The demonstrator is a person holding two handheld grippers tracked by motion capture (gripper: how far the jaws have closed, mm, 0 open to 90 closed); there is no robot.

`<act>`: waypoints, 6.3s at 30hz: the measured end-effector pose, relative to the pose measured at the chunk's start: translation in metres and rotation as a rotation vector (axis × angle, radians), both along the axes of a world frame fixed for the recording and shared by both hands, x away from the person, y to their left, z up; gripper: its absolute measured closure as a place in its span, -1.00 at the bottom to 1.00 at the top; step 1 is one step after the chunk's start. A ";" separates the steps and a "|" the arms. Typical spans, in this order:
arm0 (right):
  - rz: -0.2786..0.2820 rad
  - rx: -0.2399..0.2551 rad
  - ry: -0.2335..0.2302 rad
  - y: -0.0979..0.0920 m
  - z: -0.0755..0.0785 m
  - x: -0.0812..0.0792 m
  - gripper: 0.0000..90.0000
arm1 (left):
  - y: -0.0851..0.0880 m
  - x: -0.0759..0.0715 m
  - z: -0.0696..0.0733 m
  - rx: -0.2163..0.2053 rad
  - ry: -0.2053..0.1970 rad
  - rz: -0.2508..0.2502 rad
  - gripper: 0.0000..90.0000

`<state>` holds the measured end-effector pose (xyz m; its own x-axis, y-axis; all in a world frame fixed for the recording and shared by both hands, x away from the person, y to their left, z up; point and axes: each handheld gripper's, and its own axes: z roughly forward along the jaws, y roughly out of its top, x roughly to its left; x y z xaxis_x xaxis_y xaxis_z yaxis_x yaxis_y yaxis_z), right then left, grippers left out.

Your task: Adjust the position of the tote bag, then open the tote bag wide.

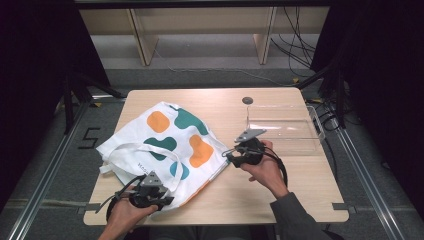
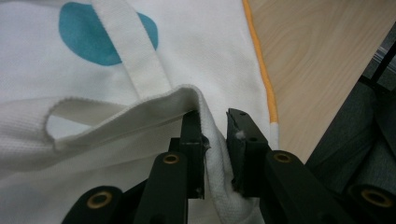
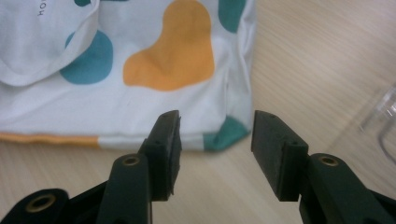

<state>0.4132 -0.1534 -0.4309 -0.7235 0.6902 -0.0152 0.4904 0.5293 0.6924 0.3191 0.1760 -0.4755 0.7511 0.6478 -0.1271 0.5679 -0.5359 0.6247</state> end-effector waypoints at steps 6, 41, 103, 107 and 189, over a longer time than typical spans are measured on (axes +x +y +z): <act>-0.043 0.005 0.001 -0.032 0.001 -0.017 0.17 | -0.024 0.007 -0.002 -0.005 -0.005 -0.025 0.68; 0.096 0.100 0.077 0.001 -0.004 -0.047 -0.05 | -0.020 -0.002 0.034 -0.098 -0.021 -0.053 -0.10; 0.145 -0.150 0.070 -0.003 -0.035 -0.030 0.55 | 0.116 -0.001 -0.005 0.225 0.009 0.251 -0.30; 0.159 -0.159 0.074 -0.001 -0.038 -0.030 0.53 | 0.108 0.009 -0.010 0.203 0.005 0.257 -0.31; 0.211 -0.171 0.070 -0.016 0.034 -0.022 0.90 | 0.121 0.027 0.062 0.132 0.007 0.038 0.82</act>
<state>0.3911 -0.1698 -0.3968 -0.8544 0.5157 -0.0633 0.4005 0.7313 0.5520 0.3466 0.2967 -0.4139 0.7251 0.6872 -0.0440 0.5936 -0.5914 0.5458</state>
